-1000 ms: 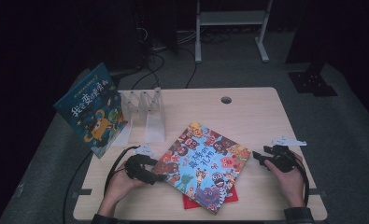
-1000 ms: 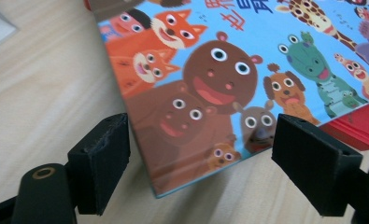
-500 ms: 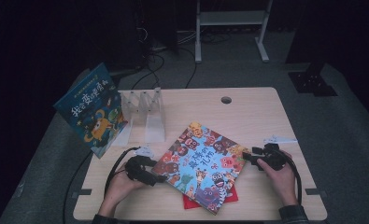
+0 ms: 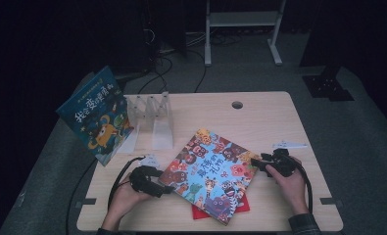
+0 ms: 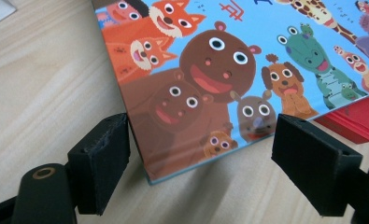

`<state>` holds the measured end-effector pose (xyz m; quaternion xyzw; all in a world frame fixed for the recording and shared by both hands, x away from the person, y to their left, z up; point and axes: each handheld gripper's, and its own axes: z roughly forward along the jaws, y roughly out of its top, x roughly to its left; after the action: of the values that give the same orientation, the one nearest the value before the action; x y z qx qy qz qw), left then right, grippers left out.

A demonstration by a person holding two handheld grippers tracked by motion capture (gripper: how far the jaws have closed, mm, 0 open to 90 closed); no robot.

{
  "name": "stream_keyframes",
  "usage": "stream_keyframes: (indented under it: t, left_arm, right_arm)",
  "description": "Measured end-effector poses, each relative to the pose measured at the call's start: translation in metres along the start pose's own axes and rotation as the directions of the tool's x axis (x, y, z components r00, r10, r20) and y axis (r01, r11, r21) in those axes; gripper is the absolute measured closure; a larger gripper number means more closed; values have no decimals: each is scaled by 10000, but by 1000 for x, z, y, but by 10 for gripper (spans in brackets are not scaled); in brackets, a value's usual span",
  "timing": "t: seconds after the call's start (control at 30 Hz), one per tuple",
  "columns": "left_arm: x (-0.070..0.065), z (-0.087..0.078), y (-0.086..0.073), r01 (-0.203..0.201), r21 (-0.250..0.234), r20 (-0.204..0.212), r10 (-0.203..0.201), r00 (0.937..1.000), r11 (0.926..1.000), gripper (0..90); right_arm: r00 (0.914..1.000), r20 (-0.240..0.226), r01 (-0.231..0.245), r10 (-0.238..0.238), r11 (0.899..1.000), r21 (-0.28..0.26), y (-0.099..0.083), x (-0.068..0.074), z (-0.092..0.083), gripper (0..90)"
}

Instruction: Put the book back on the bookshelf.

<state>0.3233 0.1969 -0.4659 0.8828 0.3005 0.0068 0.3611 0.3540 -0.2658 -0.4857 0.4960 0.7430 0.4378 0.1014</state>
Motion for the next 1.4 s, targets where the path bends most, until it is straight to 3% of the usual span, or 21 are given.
stream_keyframes:
  t: [0.37,0.63,0.83,1.0,1.2,1.4]
  left_arm:
    - [-4,-11,-12,335,-197,367,-328,9988,9992,186]
    - [2,-10,-15,574,-332,588,-553,9967,9978,174]
    - [5,-4,-11,687,-319,622,-666,9958,9971,115]
    - [8,-2,-3,764,-451,534,-740,9958,9961,78]
    - [14,1,4,766,-429,414,-748,9963,9961,24]
    - [21,6,8,1000,-341,418,-985,9943,9944,0]
  right_arm:
    - [9986,-392,347,-353,9993,-158,9,9,20,389]
    - [9971,-504,577,-572,9983,80,17,14,28,389]
    - [9924,-171,1216,-1219,9923,-220,15,18,8,547]
    - [9795,-371,1981,-1978,9802,62,-3,30,-8,685]
    - [9538,-1478,2681,-2617,9631,248,-20,47,-23,851]
    - [9282,-2249,3143,-2964,9481,476,-35,62,-27,887]
